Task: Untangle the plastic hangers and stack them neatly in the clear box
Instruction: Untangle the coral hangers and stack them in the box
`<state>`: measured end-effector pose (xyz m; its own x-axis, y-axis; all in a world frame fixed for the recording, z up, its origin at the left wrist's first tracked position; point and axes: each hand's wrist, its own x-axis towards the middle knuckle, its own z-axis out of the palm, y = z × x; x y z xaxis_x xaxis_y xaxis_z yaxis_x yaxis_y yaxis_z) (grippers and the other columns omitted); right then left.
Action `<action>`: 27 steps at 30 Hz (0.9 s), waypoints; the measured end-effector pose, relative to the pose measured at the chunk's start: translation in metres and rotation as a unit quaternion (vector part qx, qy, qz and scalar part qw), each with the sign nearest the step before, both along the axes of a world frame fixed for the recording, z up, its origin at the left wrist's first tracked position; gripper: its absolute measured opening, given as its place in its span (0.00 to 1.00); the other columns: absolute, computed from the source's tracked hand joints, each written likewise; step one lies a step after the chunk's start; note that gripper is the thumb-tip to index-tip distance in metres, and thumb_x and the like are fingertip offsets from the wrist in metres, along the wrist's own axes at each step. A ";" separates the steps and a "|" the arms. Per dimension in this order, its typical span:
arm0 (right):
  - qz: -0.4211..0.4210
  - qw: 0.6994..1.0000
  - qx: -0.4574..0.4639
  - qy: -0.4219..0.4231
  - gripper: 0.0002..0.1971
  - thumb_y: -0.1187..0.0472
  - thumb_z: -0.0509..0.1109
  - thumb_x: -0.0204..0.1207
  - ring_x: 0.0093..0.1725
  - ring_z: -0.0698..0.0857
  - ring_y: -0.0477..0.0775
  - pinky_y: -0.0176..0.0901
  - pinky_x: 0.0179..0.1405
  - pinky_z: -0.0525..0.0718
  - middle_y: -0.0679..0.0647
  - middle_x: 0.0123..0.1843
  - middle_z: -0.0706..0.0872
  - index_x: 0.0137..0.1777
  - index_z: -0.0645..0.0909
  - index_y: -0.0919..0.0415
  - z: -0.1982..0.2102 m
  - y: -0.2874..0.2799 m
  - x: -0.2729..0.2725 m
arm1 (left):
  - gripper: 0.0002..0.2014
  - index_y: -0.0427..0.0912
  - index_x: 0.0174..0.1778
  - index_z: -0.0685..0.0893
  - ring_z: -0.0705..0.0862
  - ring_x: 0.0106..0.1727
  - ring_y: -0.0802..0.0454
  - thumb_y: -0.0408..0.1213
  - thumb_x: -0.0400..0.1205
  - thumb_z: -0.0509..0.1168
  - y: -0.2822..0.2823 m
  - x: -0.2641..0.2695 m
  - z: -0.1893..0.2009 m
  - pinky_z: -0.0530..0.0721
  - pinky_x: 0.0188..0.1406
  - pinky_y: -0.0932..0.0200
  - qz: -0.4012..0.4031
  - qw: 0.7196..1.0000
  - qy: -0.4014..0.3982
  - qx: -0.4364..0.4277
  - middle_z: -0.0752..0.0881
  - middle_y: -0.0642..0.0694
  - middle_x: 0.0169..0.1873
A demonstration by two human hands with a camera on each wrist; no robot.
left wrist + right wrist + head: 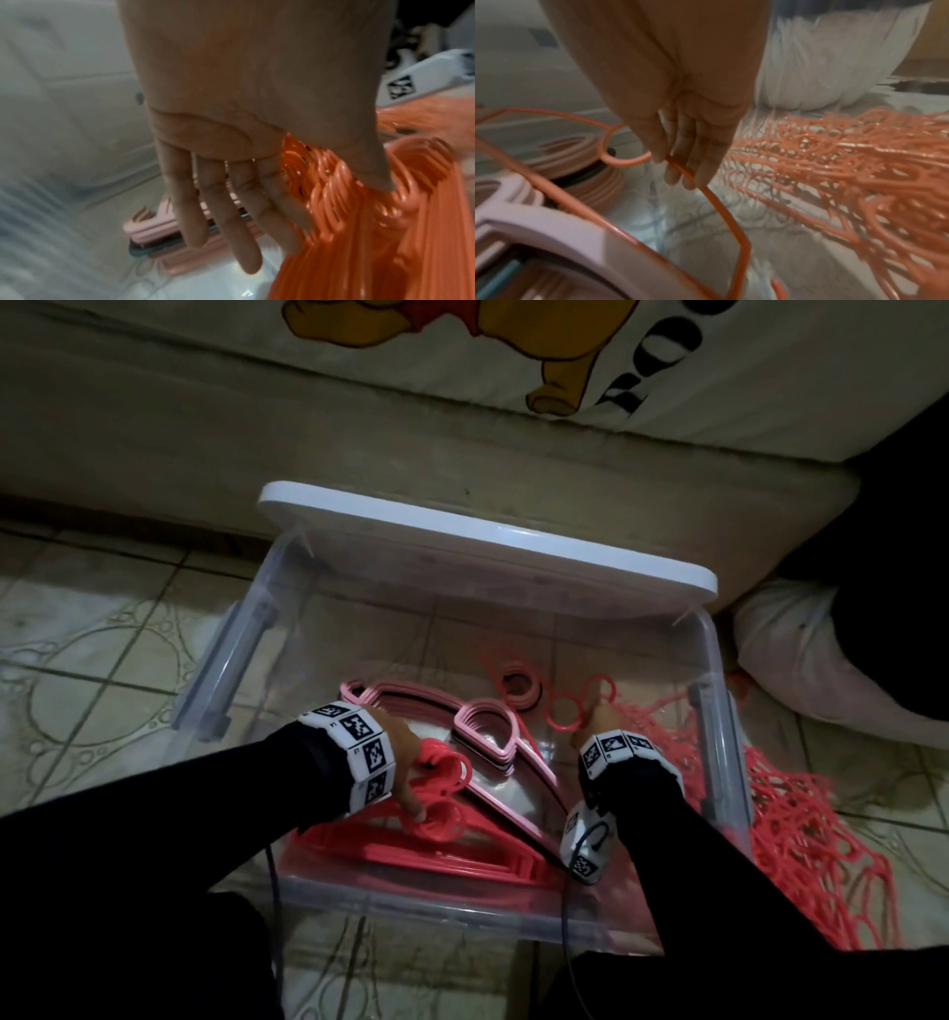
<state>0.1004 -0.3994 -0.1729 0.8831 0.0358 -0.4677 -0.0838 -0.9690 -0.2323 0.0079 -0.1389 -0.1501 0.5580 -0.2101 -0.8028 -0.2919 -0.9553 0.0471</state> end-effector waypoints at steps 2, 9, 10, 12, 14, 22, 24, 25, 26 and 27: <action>0.003 1.000 -0.002 0.005 0.18 0.65 0.70 0.74 0.53 0.86 0.61 0.43 0.46 0.78 0.65 0.55 0.86 0.63 0.76 0.65 0.010 0.005 0.005 | 0.41 0.48 0.23 0.71 0.76 0.22 0.55 0.85 0.38 0.53 -0.001 0.001 0.001 0.66 0.20 0.64 0.022 1.000 0.000 0.001 0.76 0.55 0.19; 0.105 0.992 0.062 -0.034 0.13 0.66 0.74 0.70 0.40 0.89 0.59 0.46 0.44 0.86 0.59 0.41 0.90 0.30 0.75 0.54 0.077 0.024 0.007 | 0.21 0.50 0.41 0.81 0.82 0.35 0.51 0.62 0.66 0.73 0.000 -0.003 0.034 0.84 0.39 0.57 0.056 0.997 -0.046 -0.001 0.85 0.51 0.37; 0.126 0.988 0.077 -0.040 0.13 0.68 0.75 0.70 0.39 0.90 0.57 0.46 0.42 0.87 0.59 0.41 0.91 0.31 0.76 0.54 0.088 0.027 0.003 | 0.18 0.47 0.44 0.84 0.85 0.39 0.47 0.56 0.68 0.74 0.000 0.000 0.044 0.85 0.45 0.53 0.057 0.996 -0.063 -0.007 0.85 0.49 0.38; 0.164 0.980 0.105 -0.039 0.07 0.69 0.76 0.69 0.40 0.89 0.59 0.51 0.44 0.88 0.59 0.41 0.90 0.39 0.81 0.58 0.112 0.034 -0.005 | 0.17 0.43 0.50 0.87 0.87 0.48 0.42 0.51 0.72 0.73 -0.005 0.011 0.067 0.85 0.50 0.52 0.085 0.989 -0.106 -0.054 0.88 0.43 0.42; 0.168 0.973 0.160 -0.015 0.09 0.70 0.77 0.68 0.35 0.89 0.60 0.54 0.37 0.89 0.59 0.38 0.89 0.40 0.81 0.58 0.131 0.040 -0.016 | 0.17 0.39 0.53 0.87 0.87 0.52 0.41 0.48 0.77 0.69 -0.014 0.021 0.093 0.83 0.50 0.54 0.146 0.970 -0.150 -0.125 0.88 0.38 0.48; 0.130 0.964 0.230 -0.029 0.07 0.64 0.78 0.67 0.41 0.88 0.60 0.54 0.46 0.87 0.62 0.38 0.88 0.39 0.82 0.61 0.162 0.065 -0.057 | 0.08 0.38 0.48 0.79 0.83 0.32 0.52 0.40 0.85 0.61 -0.045 0.025 0.143 0.78 0.33 0.59 0.417 0.793 -0.011 -0.445 0.85 0.43 0.38; 0.128 0.955 0.266 -0.025 0.04 0.65 0.74 0.71 0.40 0.87 0.59 0.53 0.46 0.87 0.62 0.37 0.88 0.40 0.81 0.61 0.165 0.070 -0.064 | 0.09 0.37 0.44 0.80 0.78 0.22 0.57 0.40 0.84 0.62 -0.042 0.022 0.145 0.77 0.30 0.60 0.404 0.795 -0.023 -0.451 0.82 0.48 0.23; 0.130 0.950 0.283 -0.018 0.02 0.66 0.73 0.73 0.40 0.88 0.59 0.55 0.46 0.87 0.63 0.38 0.88 0.41 0.82 0.61 0.165 0.072 -0.067 | 0.09 0.37 0.43 0.81 0.76 0.19 0.59 0.39 0.84 0.63 -0.038 0.021 0.145 0.77 0.29 0.61 0.390 0.806 -0.047 -0.442 0.79 0.52 0.18; 0.142 0.946 0.289 -0.019 0.01 0.66 0.72 0.73 0.40 0.88 0.59 0.56 0.47 0.87 0.63 0.40 0.89 0.43 0.83 0.61 0.166 0.072 -0.068 | 0.07 0.38 0.43 0.82 0.76 0.18 0.60 0.38 0.83 0.64 -0.034 0.020 0.144 0.78 0.28 0.62 0.377 0.816 -0.071 -0.431 0.78 0.54 0.15; 0.161 0.946 0.279 -0.026 0.02 0.64 0.72 0.74 0.41 0.88 0.58 0.56 0.48 0.87 0.62 0.41 0.90 0.45 0.85 0.61 0.168 0.071 -0.068 | 0.06 0.39 0.42 0.83 0.76 0.18 0.61 0.36 0.83 0.65 -0.031 0.019 0.143 0.78 0.26 0.64 0.371 0.820 -0.084 -0.427 0.78 0.54 0.15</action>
